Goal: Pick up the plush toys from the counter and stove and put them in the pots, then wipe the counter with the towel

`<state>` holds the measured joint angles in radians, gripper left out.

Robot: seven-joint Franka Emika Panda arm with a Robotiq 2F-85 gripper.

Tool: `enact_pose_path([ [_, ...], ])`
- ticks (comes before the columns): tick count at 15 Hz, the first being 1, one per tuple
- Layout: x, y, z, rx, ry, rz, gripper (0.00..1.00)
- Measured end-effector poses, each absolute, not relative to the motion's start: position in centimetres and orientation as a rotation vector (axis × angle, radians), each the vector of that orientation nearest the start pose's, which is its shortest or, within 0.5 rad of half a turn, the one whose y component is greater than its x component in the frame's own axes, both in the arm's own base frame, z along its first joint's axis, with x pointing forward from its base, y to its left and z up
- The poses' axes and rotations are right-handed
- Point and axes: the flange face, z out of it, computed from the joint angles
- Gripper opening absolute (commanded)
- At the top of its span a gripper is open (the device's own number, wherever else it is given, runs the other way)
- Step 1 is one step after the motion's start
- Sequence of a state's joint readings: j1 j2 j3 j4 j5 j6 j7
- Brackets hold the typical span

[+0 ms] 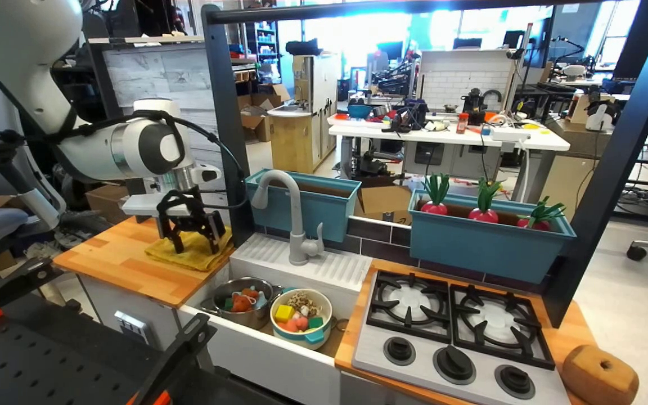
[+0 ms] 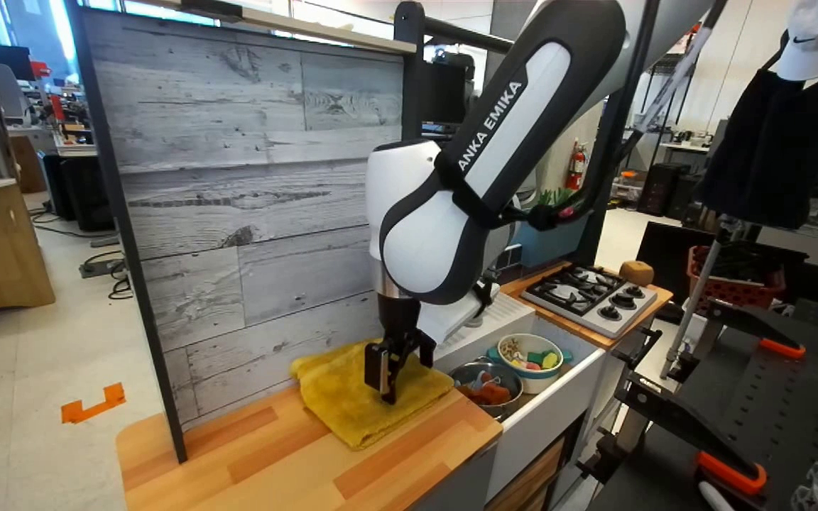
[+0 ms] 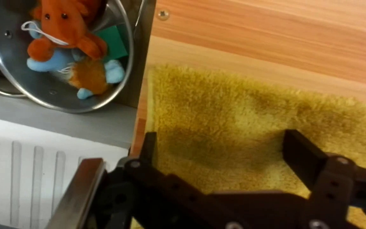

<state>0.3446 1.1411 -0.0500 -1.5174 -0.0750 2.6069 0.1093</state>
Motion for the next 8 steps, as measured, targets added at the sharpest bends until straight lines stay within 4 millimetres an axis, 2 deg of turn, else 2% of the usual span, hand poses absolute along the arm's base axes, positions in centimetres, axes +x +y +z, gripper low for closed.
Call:
enact_pose_path([
  [2,61.4,21.0,-3.1,-3.168,-0.464,0.089,1.00],
  [8,57.4,28.8,-5.2,-3.055,-0.613,0.149,1.00],
])
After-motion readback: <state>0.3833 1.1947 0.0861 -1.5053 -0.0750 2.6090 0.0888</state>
